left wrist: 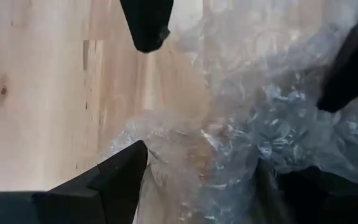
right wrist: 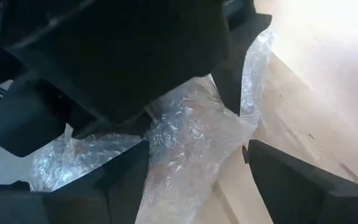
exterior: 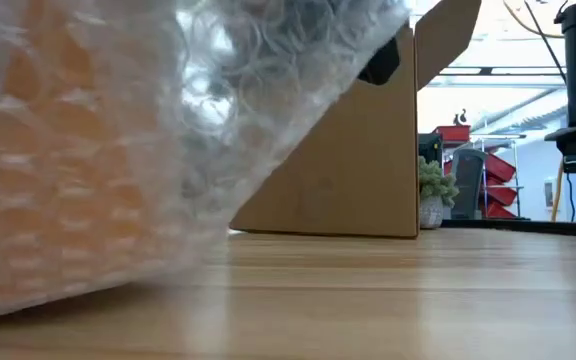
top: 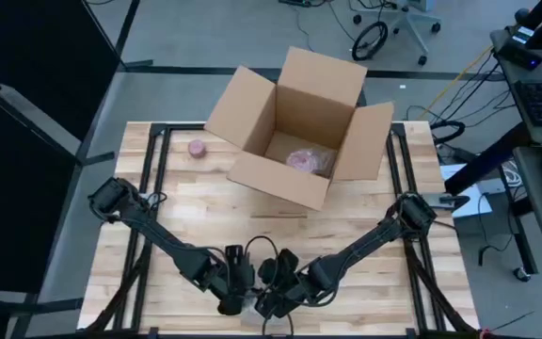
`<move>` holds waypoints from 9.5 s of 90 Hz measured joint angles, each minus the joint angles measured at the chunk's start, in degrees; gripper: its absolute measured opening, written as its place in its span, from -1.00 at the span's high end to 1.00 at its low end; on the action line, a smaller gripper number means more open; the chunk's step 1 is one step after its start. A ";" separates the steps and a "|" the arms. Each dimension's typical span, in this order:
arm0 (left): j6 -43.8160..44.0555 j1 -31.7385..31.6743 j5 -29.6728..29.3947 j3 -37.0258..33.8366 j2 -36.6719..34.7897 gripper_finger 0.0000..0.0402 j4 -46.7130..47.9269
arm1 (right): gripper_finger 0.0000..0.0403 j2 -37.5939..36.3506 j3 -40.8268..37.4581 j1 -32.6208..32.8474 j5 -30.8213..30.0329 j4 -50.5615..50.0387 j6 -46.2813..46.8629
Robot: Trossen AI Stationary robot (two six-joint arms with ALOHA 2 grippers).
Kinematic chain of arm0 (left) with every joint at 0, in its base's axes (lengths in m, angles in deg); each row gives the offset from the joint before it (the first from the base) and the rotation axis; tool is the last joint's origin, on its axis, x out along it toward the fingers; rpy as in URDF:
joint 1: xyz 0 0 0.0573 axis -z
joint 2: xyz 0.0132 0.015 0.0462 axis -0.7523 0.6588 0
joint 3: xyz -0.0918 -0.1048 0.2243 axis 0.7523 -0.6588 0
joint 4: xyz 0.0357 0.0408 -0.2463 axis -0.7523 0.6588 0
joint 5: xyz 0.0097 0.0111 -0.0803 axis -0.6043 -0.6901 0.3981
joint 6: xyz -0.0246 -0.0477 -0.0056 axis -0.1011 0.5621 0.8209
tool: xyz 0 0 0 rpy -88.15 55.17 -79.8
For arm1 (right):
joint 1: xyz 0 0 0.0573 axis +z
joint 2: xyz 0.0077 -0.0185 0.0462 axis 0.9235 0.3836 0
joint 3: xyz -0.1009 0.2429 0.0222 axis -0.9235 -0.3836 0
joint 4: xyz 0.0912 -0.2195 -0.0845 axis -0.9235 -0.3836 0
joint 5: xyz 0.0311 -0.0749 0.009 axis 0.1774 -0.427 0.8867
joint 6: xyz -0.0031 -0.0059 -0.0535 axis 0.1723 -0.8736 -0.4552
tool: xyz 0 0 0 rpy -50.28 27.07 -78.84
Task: Wrap mug
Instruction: Wrap the yellow mug in the bubble wrap, then put the wrapped yellow cup into the box
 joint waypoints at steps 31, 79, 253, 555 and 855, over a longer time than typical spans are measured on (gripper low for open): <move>-0.56 -0.07 1.73 -0.04 -1.33 -0.31 0.32 | -0.27 1.07 0.02 -0.17 2.91 1.90 -1.86; -3.93 0.48 3.61 9.37 -1.48 -0.31 16.00 | -0.27 1.07 0.00 -0.15 3.05 1.85 -1.88; 28.11 20.37 -20.28 3.06 -23.45 -0.31 42.64 | -0.27 11.83 23.28 -6.25 16.32 -23.07 -2.87; 25.44 20.29 -21.20 3.04 -23.41 -0.31 42.34 | -0.26 15.53 34.25 -8.82 20.10 -21.47 -16.57; 23.65 20.20 -20.36 3.04 -23.41 -0.31 41.74 | 0.84 8.66 34.16 0.40 3.59 -22.70 -18.53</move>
